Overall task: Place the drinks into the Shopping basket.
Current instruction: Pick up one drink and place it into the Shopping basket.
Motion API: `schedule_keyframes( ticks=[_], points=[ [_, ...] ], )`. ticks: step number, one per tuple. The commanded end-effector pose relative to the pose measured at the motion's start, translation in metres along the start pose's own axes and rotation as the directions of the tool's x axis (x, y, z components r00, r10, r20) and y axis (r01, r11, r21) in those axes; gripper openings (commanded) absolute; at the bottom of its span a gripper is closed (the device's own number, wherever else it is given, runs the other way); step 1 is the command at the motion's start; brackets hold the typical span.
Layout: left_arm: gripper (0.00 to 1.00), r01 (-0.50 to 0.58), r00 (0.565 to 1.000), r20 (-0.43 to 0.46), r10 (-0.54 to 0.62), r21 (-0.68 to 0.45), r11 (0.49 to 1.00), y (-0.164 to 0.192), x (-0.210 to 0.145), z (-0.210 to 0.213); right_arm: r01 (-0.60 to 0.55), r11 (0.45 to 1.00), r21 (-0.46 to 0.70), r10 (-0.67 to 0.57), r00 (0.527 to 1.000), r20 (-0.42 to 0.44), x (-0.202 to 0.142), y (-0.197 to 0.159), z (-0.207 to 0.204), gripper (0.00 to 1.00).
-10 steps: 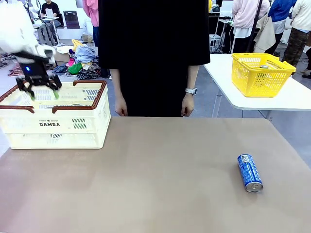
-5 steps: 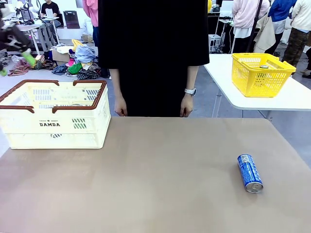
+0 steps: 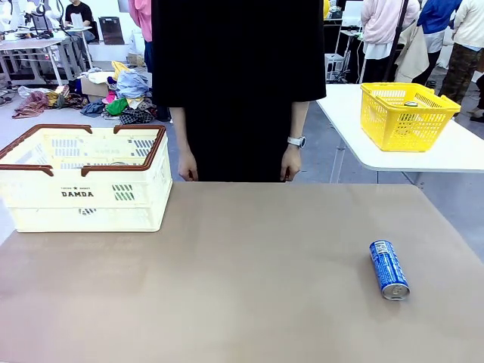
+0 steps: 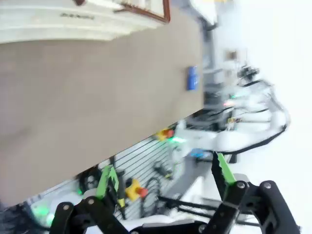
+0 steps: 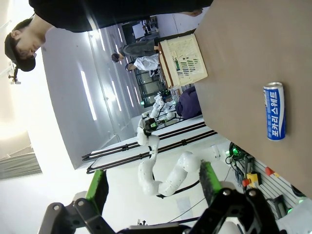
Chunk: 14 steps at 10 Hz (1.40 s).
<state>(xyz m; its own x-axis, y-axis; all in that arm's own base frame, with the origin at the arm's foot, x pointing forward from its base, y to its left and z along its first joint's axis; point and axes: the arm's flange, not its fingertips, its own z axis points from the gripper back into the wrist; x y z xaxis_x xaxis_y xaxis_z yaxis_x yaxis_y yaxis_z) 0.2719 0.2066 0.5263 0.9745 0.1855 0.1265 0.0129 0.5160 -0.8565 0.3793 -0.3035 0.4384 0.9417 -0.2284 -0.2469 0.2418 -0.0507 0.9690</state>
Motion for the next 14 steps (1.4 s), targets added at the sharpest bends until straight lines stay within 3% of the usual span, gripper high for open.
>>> schedule_keyframes(
  ticks=[1,2,3,14],
  points=[
    [1.00,0.011,1.000,0.021,-0.003,-0.375,0.927,0.048,0.056,0.014,-0.005,1.000,-0.002,0.005,1.000,-0.001,-0.001,0.003,0.000,1.00],
    [1.00,-0.020,1.000,0.013,0.027,-0.385,0.923,0.061,0.081,-0.001,-0.005,1.000,-0.002,0.005,1.000,-0.001,-0.001,0.003,0.000,1.00],
    [1.00,-0.026,0.998,0.051,0.034,-0.152,0.988,0.040,0.010,0.015,-0.005,1.000,-0.002,0.005,1.000,-0.001,-0.001,0.003,0.000,1.00],
    [1.00,-0.026,0.998,0.051,0.034,-0.152,0.988,0.040,0.010,0.015,-0.005,1.000,-0.002,0.005,1.000,-0.001,-0.001,0.003,0.000,1.00]
  ],
)
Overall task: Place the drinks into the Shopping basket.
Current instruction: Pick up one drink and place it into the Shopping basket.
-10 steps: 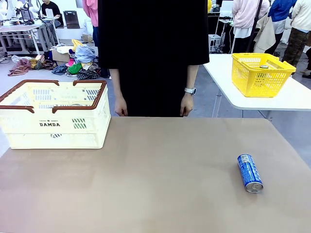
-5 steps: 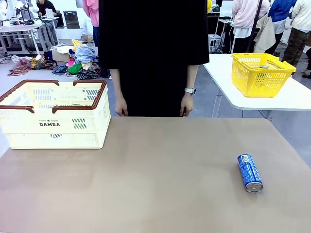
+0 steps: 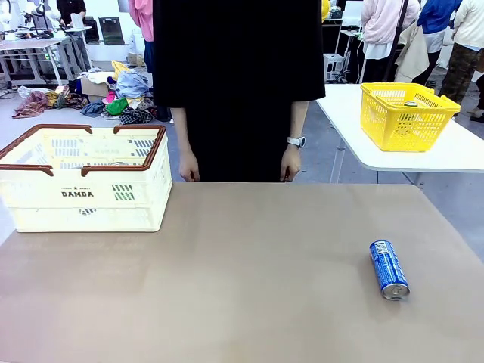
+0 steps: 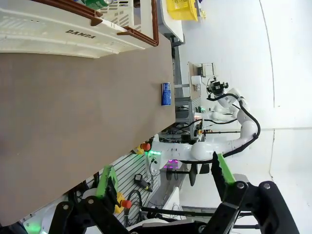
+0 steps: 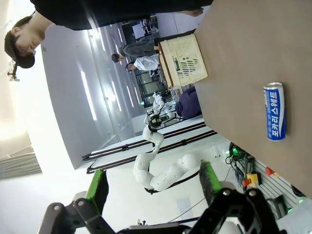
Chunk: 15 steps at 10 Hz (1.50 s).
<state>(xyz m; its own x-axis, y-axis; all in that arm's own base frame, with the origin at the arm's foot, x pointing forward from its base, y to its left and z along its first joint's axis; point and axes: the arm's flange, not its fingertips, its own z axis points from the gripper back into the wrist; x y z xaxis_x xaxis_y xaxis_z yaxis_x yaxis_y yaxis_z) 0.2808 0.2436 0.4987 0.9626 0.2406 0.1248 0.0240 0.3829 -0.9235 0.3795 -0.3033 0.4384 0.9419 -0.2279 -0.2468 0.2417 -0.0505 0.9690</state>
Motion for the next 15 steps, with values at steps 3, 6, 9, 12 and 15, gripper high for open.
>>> schedule_keyframes(
  ticks=[3,6,9,12,15],
  points=[
    [1.00,-0.004,1.000,0.004,0.004,-0.004,1.000,-0.002,-0.002,-0.001,-0.005,1.000,-0.002,0.005,1.000,-0.001,-0.001,0.003,0.000,1.00],
    [1.00,-0.004,1.000,0.004,0.004,-0.004,1.000,-0.002,-0.002,-0.001,-0.005,1.000,-0.002,0.005,1.000,-0.001,-0.001,0.003,0.000,1.00],
    [1.00,-0.004,1.000,0.004,0.004,-0.004,1.000,-0.002,-0.002,-0.001,0.000,1.000,0.000,0.000,1.000,0.000,0.000,0.000,0.000,1.00],
    [1.00,-0.004,1.000,0.004,0.004,-0.004,1.000,-0.002,-0.002,-0.001,0.121,0.911,-0.394,-0.150,0.988,-0.046,0.011,0.032,-0.104,1.00],
    [1.00,-0.004,1.000,0.004,0.004,-0.004,1.000,-0.002,-0.002,-0.001,-0.049,0.501,-0.864,-0.127,0.983,-0.130,0.007,0.031,-0.256,1.00]
  ],
)
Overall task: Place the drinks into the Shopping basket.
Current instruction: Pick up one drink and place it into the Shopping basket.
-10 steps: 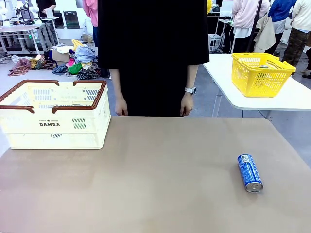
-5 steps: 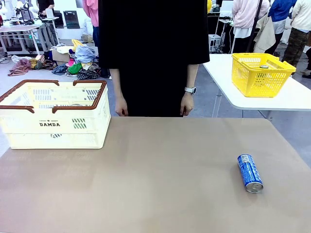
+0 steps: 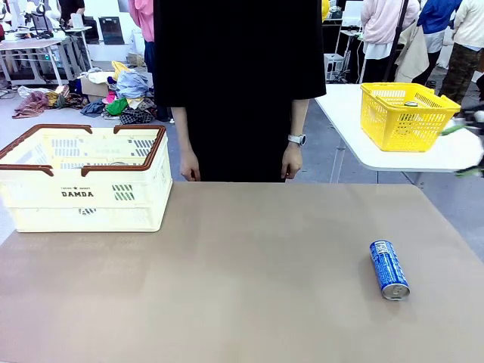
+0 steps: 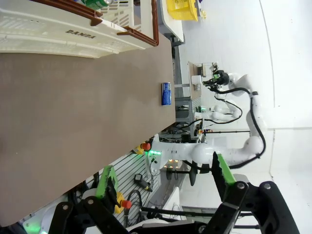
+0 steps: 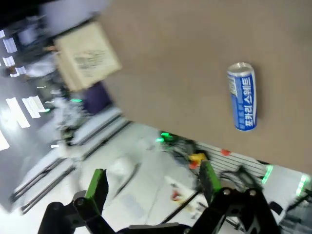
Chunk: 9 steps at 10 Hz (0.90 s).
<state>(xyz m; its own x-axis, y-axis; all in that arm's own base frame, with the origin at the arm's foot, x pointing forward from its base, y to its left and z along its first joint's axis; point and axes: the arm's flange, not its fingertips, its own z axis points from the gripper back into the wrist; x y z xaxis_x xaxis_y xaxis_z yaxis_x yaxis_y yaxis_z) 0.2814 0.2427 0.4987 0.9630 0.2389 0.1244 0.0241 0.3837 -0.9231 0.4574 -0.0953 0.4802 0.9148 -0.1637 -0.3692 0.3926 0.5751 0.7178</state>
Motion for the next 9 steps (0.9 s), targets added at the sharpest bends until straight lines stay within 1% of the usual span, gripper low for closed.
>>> schedule_keyframes(
  ticks=[1,2,3,4,5,6,7,8,9],
  points=[
    [1.00,-0.004,1.000,0.006,0.004,-0.005,1.000,-0.002,-0.002,0.000,-0.091,0.854,-0.513,0.090,0.996,-0.028,-0.007,0.022,-0.085,1.00],
    [1.00,-0.004,1.000,0.006,0.004,-0.005,1.000,-0.002,-0.002,0.000,-0.128,0.778,-0.616,0.142,0.990,-0.026,-0.015,0.025,-0.128,1.00],
    [1.00,-0.004,1.000,0.006,0.004,-0.005,1.000,-0.002,-0.002,0.000,-0.187,0.705,-0.684,0.216,0.975,-0.043,-0.026,0.021,-0.165,1.00],
    [1.00,-0.004,1.000,0.006,0.004,-0.005,1.000,-0.002,-0.002,0.000,-0.166,0.646,-0.745,0.307,0.950,0.055,-0.033,0.013,-0.181,1.00],
    [1.00,-0.004,1.000,0.006,0.004,-0.005,1.000,-0.002,-0.002,0.000,-0.202,0.639,-0.742,0.373,0.925,0.069,-0.043,0.009,-0.178,1.00],
    [1.00,-0.004,1.000,0.006,0.004,-0.005,1.000,-0.002,-0.002,0.000,-0.209,0.711,-0.671,0.404,0.903,0.146,-0.054,0.013,-0.146,1.00],
    [1.00,-0.004,1.000,0.006,0.004,-0.005,1.000,-0.002,-0.002,0.000,-0.233,0.677,-0.698,0.271,0.961,-0.058,-0.030,0.022,-0.194,1.00],
    [1.00,-0.004,1.000,0.006,0.004,-0.005,1.000,-0.002,-0.002,0.000,-0.233,0.677,-0.698,0.271,0.961,-0.058,-0.030,0.022,-0.194,1.00],
    [1.00,-0.004,1.000,0.006,0.004,-0.005,1.000,-0.002,-0.002,0.000,-0.228,0.658,-0.718,0.349,0.937,0.022,-0.044,0.019,-0.175,1.00]
  ],
)
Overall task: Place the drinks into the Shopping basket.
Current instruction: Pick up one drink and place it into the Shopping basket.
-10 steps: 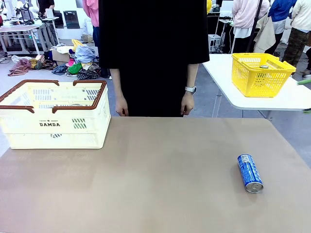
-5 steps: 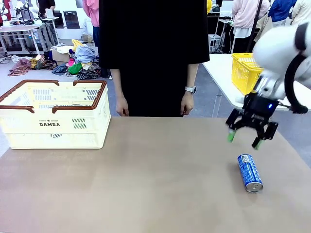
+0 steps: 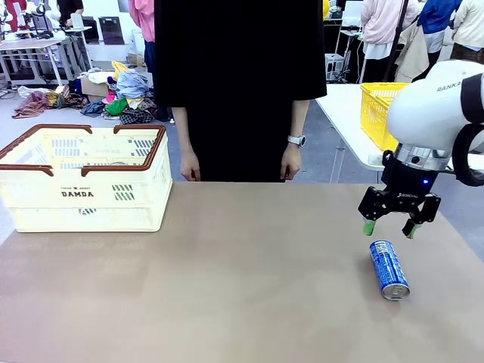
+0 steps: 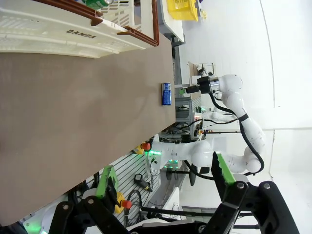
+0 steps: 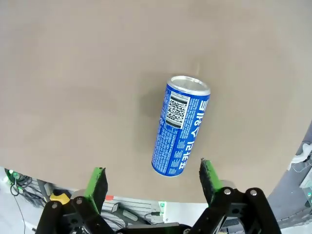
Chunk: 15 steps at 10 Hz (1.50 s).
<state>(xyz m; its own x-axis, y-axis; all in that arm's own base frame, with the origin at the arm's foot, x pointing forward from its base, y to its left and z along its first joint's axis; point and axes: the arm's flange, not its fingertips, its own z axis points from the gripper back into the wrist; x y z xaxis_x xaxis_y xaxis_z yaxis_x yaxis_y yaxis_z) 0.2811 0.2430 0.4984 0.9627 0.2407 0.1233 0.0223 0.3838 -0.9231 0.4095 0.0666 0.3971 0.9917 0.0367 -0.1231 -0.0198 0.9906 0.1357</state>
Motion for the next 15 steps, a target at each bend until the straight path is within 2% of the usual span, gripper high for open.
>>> schedule_keyframes(
  ticks=[1,2,3,5,9,15],
  points=[
    [1.00,-0.003,1.000,0.005,0.003,-0.006,1.000,-0.002,-0.002,0.000,0.045,0.997,-0.055,-0.042,0.997,0.066,0.002,-0.005,-0.006,1.00],
    [1.00,-0.003,1.000,0.005,0.003,-0.006,1.000,-0.002,-0.002,0.000,0.070,0.997,-0.044,-0.066,0.994,0.086,0.002,-0.012,-0.016,1.00],
    [1.00,-0.003,1.000,0.005,0.003,-0.006,1.000,-0.002,-0.002,0.000,0.050,0.997,-0.058,-0.045,0.996,0.083,-0.002,-0.017,-0.030,1.00],
    [1.00,-0.003,1.000,0.005,0.003,-0.006,1.000,-0.002,-0.002,0.000,0.105,0.994,-0.035,-0.102,0.992,0.069,-0.001,-0.032,-0.054,1.00],
    [1.00,-0.003,1.000,0.005,0.003,-0.006,1.000,-0.002,-0.002,0.000,0.139,0.990,-0.018,-0.139,0.990,-0.023,0.014,-0.042,-0.110,1.00],
    [1.00,-0.003,1.000,0.005,0.003,-0.006,1.000,-0.002,-0.002,0.000,0.147,0.989,0.016,-0.147,0.989,-0.018,0.015,-0.044,-0.114,1.00]
  ],
)
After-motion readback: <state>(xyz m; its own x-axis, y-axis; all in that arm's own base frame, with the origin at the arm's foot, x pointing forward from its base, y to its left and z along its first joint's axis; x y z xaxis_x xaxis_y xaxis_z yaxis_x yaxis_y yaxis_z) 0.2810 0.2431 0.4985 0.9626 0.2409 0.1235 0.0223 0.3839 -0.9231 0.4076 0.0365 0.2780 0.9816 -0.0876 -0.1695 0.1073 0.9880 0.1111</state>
